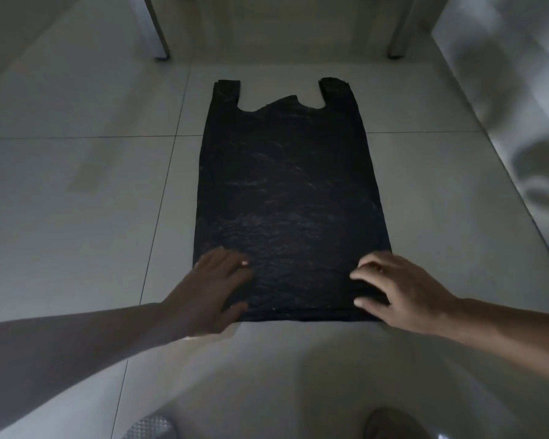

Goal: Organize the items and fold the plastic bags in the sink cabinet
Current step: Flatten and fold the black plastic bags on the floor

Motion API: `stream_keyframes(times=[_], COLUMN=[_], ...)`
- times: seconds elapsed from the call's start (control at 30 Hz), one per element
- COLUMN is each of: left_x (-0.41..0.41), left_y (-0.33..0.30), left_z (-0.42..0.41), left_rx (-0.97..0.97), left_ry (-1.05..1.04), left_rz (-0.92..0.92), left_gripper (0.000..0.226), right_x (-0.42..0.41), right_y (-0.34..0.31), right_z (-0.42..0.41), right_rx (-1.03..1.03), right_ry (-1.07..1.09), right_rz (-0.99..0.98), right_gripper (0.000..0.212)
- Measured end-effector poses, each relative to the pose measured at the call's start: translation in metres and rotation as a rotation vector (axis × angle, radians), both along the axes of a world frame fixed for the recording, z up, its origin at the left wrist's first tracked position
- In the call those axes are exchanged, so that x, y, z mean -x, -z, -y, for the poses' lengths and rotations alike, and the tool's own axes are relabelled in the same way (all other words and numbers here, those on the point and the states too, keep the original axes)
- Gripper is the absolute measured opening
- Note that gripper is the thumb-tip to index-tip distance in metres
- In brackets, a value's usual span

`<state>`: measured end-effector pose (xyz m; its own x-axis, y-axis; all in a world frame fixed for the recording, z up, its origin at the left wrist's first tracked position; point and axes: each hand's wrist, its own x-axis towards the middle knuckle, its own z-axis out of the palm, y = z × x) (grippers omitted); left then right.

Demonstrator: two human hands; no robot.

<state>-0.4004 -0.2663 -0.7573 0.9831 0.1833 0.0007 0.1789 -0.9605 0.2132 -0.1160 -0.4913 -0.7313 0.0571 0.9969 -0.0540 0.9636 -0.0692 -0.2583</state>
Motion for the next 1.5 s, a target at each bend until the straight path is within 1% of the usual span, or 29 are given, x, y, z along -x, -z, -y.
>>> stream_keyframes(times=[0.07,0.13,0.3,0.37,0.43,0.57,0.63,0.83,0.97,1.1,1.27,1.37,1.43,1.5], left_x=[0.008,0.013,0.006,-0.001,-0.017,-0.065,-0.092,-0.173,-0.226,-0.265,-0.288,-0.283,-0.282,-0.282], left_y=[-0.002,-0.001,-0.009,-0.015,-0.023,-0.031,-0.035,-0.043,-0.036,-0.021,0.008,0.028,0.033,0.032], left_z=[0.000,0.001,0.000,-0.003,-0.008,-0.031,-0.046,-0.084,-0.107,-0.129,-0.146,-0.144,-0.140,-0.140], left_rx=[0.008,0.013,-0.010,-0.001,-0.010,-0.032,-0.050,-0.138,-0.110,-0.082,-0.063,-0.077,-0.107,-0.110], left_ry=[0.107,0.114,0.100,0.093,0.077,-0.003,-0.044,-0.121,-0.160,-0.232,-0.256,-0.287,-0.308,-0.304], left_rz=[-0.058,-0.112,-0.163,-0.187,-0.172,-0.125,-0.129,-0.191,-0.259,-0.252,-0.261,-0.216,-0.186,-0.178], left_gripper=[0.049,0.052,0.048,0.047,0.050,0.051,0.054,0.070,0.074,0.076,0.078,0.078,0.077,0.077], right_x=[0.006,0.007,0.003,0.004,-0.001,-0.029,-0.046,-0.099,-0.133,-0.169,-0.205,-0.219,-0.229,-0.235], right_y=[0.003,0.008,0.003,-0.008,-0.017,-0.023,-0.023,-0.018,-0.015,-0.014,-0.012,-0.005,-0.001,0.000], right_z=[0.007,0.013,0.009,-0.002,-0.020,-0.073,-0.101,-0.178,-0.221,-0.253,-0.280,-0.293,-0.304,-0.316], right_rx=[0.035,0.059,0.134,0.195,0.255,0.190,0.173,0.131,0.077,0.037,0.008,0.056,0.052,0.041], right_ry=[-0.137,-0.196,-0.188,-0.118,-0.041,0.067,0.130,0.340,0.454,0.561,0.735,0.872,0.948,0.986], right_rz=[-0.004,0.027,0.045,0.021,-0.009,-0.024,-0.018,-0.080,-0.120,-0.133,-0.193,-0.248,-0.314,-0.404], right_gripper=[0.048,0.049,0.031,0.034,0.041,0.031,0.028,0.035,0.034,0.026,0.025,0.020,0.024,0.032])
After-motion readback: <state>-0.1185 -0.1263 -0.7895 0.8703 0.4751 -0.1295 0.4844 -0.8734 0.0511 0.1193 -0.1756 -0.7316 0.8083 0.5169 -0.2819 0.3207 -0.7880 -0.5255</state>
